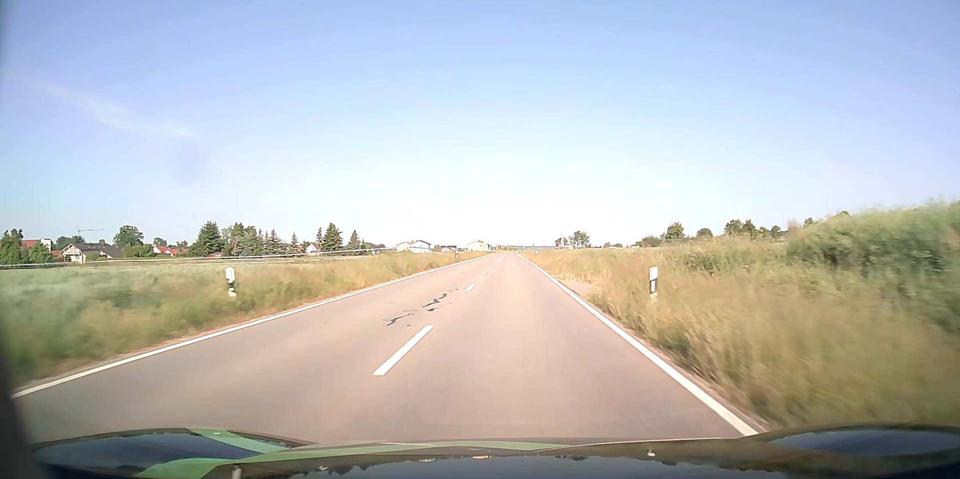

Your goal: Follow the waypoints while adhering to traffic rules and regulations

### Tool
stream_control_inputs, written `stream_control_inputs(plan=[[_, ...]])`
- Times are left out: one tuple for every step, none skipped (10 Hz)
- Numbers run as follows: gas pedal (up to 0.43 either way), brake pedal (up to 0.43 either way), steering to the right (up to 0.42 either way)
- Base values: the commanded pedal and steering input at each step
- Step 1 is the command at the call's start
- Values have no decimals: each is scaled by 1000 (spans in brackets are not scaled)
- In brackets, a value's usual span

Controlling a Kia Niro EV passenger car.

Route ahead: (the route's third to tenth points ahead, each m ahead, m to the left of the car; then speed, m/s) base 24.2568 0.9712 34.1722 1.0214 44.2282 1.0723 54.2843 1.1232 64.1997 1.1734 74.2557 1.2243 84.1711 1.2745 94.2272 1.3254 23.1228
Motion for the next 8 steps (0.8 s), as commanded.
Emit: stream_control_inputs(plan=[[228,0,-2],[220,0,-2],[209,0,-3],[197,0,-3],[150,0,-4],[150,0,-4],[150,0,-4],[150,0,-4]])
